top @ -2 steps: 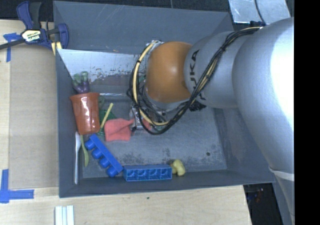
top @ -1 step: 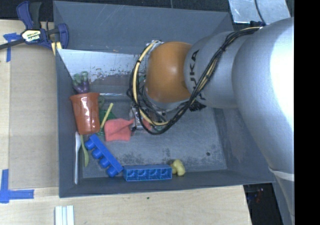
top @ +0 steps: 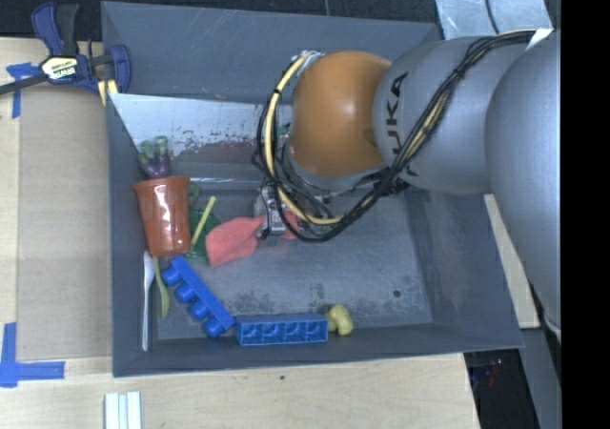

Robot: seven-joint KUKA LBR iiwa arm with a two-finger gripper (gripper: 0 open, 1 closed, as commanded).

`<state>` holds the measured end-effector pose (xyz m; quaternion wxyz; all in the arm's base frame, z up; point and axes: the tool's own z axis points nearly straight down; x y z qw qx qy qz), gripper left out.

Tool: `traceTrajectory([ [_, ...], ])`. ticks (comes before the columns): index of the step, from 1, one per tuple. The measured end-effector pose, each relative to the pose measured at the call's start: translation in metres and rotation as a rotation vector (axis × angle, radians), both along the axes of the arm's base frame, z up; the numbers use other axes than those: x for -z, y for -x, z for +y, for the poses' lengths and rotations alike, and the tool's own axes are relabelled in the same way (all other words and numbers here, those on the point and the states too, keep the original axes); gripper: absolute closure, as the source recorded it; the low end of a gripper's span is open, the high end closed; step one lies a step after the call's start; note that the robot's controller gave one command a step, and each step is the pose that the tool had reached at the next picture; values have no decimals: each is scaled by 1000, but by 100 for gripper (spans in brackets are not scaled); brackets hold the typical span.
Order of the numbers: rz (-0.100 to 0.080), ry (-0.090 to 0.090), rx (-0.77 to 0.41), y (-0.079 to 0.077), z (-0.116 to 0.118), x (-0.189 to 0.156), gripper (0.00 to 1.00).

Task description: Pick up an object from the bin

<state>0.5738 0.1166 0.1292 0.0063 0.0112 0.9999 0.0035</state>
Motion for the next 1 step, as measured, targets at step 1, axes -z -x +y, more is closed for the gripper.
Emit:
traceTrajectory([
  [1,1,0,24,16,-1,-68,100],
])
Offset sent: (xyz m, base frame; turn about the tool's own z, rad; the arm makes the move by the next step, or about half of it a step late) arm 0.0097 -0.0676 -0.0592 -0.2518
